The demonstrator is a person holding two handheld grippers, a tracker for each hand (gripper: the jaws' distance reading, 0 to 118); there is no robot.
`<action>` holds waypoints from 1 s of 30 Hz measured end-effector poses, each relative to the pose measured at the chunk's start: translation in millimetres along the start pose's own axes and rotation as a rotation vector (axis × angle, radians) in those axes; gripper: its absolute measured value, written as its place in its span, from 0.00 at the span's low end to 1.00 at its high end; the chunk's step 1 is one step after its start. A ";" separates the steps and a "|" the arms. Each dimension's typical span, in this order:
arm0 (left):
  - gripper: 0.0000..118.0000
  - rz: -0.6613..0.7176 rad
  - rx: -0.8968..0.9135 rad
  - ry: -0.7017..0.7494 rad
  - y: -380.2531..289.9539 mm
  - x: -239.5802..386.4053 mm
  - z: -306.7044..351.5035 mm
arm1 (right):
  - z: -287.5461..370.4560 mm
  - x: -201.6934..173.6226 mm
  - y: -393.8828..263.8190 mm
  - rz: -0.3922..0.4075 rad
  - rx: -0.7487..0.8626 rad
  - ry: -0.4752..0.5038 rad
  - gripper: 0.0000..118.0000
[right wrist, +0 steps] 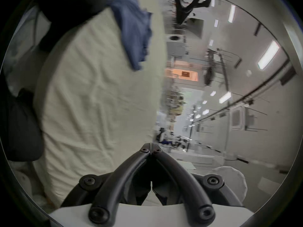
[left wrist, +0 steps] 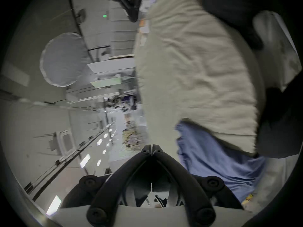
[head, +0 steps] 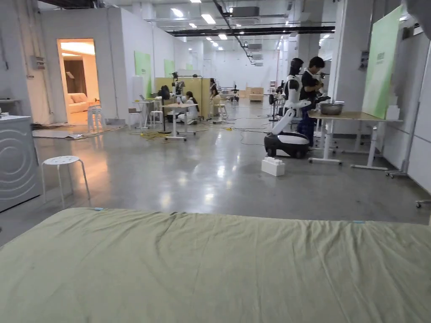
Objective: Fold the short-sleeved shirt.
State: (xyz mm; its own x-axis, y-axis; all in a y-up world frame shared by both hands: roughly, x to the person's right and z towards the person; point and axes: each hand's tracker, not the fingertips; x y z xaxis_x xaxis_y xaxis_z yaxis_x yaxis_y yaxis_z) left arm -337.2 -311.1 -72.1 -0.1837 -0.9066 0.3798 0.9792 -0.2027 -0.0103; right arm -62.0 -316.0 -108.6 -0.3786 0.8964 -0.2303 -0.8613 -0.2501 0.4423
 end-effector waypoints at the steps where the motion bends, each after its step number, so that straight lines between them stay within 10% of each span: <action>1: 0.00 0.026 -0.012 0.000 -0.4 -1.5 -0.2 | -1.1 -0.2 -3.4 -0.050 -0.047 0.020 0.00; 6: 0.00 0.642 -0.047 0.130 -35.8 -83.3 22.9 | 13.2 59.3 -26.0 -0.397 -0.067 -0.207 0.00; 13: 0.00 1.721 0.330 0.407 -91.9 -121.6 71.7 | 59.4 111.3 -64.2 -1.539 0.077 -0.581 0.00; 17: 0.00 1.815 0.311 0.269 -82.3 -117.5 61.7 | 50.6 107.6 -69.3 -1.885 0.039 -0.422 0.00; 21: 0.00 1.719 0.331 0.297 -71.8 -126.1 63.5 | 54.2 115.3 -67.2 -1.712 0.066 -0.482 0.00; 30: 0.00 1.671 0.316 0.294 -68.6 -130.3 64.8 | 54.1 112.3 -66.6 -1.765 0.059 -0.449 0.00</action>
State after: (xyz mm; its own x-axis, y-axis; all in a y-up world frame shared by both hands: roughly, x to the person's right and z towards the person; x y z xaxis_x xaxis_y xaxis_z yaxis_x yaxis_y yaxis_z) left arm -374.9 -155.1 -60.9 0.9963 -0.0829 -0.0208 0.0828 0.9966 -0.0047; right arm -28.8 -178.9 -117.0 0.9779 0.0879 -0.1896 -0.0905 0.9959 -0.0048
